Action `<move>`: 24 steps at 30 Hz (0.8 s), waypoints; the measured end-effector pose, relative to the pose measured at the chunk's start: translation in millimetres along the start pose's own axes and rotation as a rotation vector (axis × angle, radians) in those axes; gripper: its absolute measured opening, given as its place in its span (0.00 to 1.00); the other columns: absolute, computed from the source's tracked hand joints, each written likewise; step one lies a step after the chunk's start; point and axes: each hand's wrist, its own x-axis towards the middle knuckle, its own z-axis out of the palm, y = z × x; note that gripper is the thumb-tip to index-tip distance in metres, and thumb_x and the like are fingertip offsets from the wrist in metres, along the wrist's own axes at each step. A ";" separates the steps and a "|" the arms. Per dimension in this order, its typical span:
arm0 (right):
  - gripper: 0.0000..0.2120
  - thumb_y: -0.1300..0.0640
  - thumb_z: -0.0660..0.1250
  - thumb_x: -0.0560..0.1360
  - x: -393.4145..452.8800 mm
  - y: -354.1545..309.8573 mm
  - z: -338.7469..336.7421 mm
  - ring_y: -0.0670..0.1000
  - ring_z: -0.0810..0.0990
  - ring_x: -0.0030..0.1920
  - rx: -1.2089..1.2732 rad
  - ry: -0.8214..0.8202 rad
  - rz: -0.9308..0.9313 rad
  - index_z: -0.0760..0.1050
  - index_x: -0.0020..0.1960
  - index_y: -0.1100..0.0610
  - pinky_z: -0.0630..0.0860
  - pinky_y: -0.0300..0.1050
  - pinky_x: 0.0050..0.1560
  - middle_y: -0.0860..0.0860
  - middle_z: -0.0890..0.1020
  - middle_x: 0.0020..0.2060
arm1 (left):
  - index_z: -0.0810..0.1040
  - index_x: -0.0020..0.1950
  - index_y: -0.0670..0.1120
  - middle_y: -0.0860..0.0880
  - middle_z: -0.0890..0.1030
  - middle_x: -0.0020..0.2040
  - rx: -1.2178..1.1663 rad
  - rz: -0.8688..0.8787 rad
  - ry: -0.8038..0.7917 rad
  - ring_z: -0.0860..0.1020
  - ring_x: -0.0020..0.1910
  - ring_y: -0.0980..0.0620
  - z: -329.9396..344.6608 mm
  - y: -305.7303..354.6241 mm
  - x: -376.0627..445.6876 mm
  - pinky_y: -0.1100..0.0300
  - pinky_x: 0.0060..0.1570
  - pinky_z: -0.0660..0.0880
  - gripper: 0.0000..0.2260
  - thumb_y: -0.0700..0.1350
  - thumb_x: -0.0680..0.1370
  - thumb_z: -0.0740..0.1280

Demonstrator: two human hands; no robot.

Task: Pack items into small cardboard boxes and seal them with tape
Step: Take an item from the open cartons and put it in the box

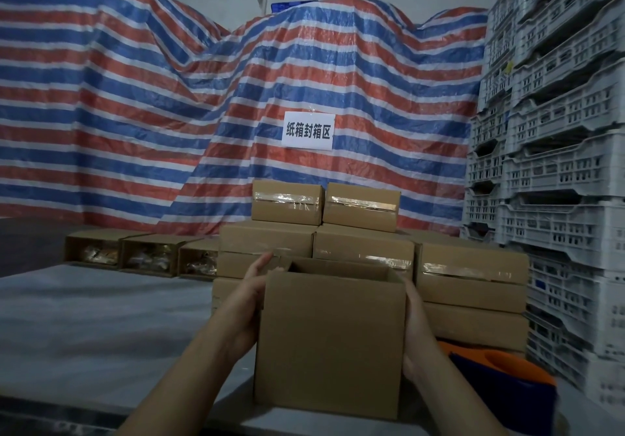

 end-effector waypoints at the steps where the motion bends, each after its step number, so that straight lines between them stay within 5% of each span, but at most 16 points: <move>1: 0.32 0.36 0.57 0.79 -0.3 0.0 0.2 0.54 0.84 0.31 -0.001 0.001 0.001 0.85 0.31 0.56 0.78 0.45 0.33 0.56 0.85 0.32 | 0.73 0.60 0.59 0.43 0.85 0.39 0.014 -0.004 0.008 0.79 0.31 0.49 -0.5 -0.5 1.3 0.56 0.30 0.76 0.22 0.39 0.71 0.69; 8: 0.30 0.36 0.58 0.79 -2.9 -1.6 1.8 0.55 0.85 0.32 -0.013 0.004 0.012 0.84 0.40 0.58 0.78 0.45 0.34 0.58 0.85 0.35 | 0.78 0.56 0.45 0.45 0.84 0.38 0.271 -0.011 0.001 0.82 0.35 0.48 1.0 -1.5 1.3 0.55 0.36 0.79 0.08 0.44 0.79 0.64; 14: 0.31 0.37 0.57 0.80 -1.6 -1.2 1.6 0.54 0.86 0.33 0.014 -0.023 0.002 0.86 0.33 0.55 0.79 0.44 0.30 0.56 0.86 0.35 | 0.84 0.39 0.46 0.46 0.84 0.37 0.303 -0.029 -0.003 0.83 0.35 0.50 0.2 -9.2 -0.5 0.56 0.39 0.75 0.16 0.48 0.81 0.61; 19: 0.30 0.37 0.56 0.80 -4.2 -0.9 1.4 0.55 0.86 0.36 0.047 -0.048 -0.009 0.87 0.37 0.55 0.80 0.44 0.30 0.57 0.87 0.38 | 0.79 0.57 0.46 0.45 0.85 0.40 0.268 0.016 0.020 0.84 0.39 0.48 0.2 -10.7 1.2 0.56 0.37 0.77 0.12 0.51 0.80 0.62; 24: 0.27 0.39 0.59 0.79 -5.3 -0.7 3.2 0.56 0.87 0.39 0.037 -0.069 -0.028 0.88 0.40 0.55 0.81 0.45 0.32 0.58 0.87 0.40 | 0.79 0.59 0.49 0.46 0.86 0.41 0.252 0.031 0.034 0.84 0.38 0.48 2.2 -12.3 2.1 0.56 0.36 0.78 0.11 0.50 0.81 0.62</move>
